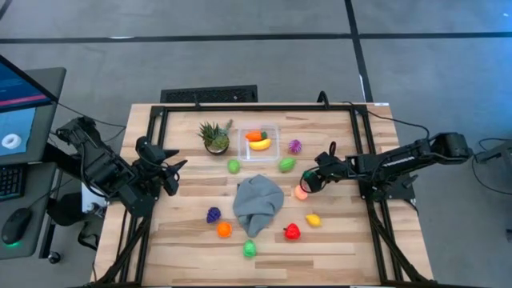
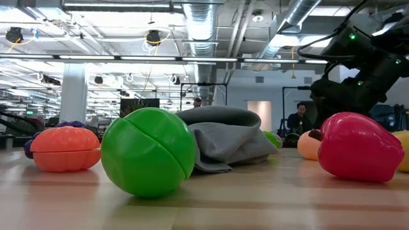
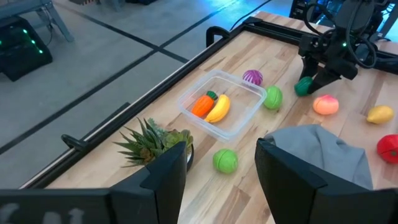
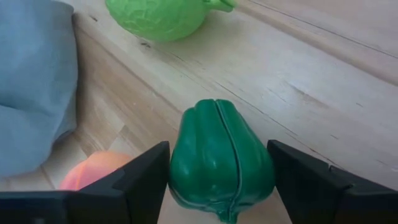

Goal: Pick and placing Produce into tupperware
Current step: Put the green bell pepper into the transparent container

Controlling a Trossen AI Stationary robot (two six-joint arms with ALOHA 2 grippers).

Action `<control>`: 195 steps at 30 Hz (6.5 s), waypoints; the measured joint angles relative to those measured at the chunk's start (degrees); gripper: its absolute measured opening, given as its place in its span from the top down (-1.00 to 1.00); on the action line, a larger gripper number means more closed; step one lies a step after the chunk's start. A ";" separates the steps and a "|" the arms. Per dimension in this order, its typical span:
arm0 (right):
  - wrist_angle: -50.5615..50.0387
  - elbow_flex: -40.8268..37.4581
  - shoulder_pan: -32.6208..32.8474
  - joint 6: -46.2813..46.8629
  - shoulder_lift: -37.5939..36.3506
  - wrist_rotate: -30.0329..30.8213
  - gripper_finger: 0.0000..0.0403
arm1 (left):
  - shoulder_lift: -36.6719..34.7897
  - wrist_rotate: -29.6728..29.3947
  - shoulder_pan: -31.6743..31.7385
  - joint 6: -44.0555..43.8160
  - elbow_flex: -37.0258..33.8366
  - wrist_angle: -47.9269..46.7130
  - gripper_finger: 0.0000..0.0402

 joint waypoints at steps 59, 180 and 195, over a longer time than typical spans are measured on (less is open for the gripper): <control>-10.70 15.16 0.00 -13.75 -0.59 -1.27 -0.36 | 0.02 -0.19 0.02 0.02 0.02 -0.02 0.10; -5.51 59.58 -19.12 -33.31 46.21 -3.86 -0.36 | 0.20 -4.29 0.02 -0.21 0.02 -0.46 0.10; -5.44 59.58 -18.82 -32.04 46.21 -4.61 -0.36 | 0.20 -4.70 0.02 1.28 0.02 -0.76 0.10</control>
